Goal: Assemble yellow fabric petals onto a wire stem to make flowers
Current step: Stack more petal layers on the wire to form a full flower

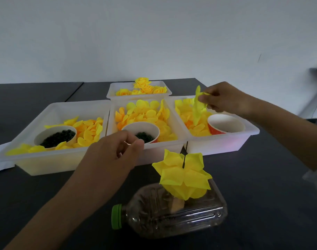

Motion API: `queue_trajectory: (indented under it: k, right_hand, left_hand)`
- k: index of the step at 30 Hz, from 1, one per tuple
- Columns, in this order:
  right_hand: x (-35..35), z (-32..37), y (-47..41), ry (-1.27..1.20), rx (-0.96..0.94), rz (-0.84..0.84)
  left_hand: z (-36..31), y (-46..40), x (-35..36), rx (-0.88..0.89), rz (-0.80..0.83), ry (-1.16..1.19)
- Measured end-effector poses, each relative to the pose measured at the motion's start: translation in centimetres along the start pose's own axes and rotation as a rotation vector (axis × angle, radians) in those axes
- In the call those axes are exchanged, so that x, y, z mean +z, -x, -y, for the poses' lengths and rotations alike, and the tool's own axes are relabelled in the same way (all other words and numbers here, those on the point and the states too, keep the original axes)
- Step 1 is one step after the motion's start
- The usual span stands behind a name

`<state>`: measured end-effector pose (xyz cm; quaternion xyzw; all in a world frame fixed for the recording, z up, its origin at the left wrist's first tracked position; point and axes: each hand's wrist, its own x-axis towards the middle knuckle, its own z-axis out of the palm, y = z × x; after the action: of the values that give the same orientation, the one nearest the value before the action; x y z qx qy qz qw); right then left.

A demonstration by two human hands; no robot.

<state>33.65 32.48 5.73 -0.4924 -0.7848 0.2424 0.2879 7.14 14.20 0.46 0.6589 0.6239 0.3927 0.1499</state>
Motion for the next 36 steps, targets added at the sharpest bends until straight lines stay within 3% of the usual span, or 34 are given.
queue_trajectory:
  k: [5,12,17,23,36]
  right_hand:
    - [-0.7,4.5,4.7,-0.569,0.058,0.267]
    - [0.3,7.2,9.0,-0.735,0.015,0.486]
    - [1.1,7.1,9.8,-0.725,0.098,0.454]
    - [1.3,6.3,10.7,-0.843,0.176,0.433]
    - [2.8,5.7,11.9,-1.061,0.089,0.486]
  left_hand:
    - [-1.7,-0.2,0.5,0.052,-0.039,0.215]
    - [-4.2,0.1,1.8,0.162,0.103,0.384]
    - [-5.1,-0.2,2.0,0.063,0.152,0.642]
    - [-4.7,-0.3,2.0,0.103,0.12,0.621]
    - [-5.5,0.2,1.5,0.157,0.07,0.685]
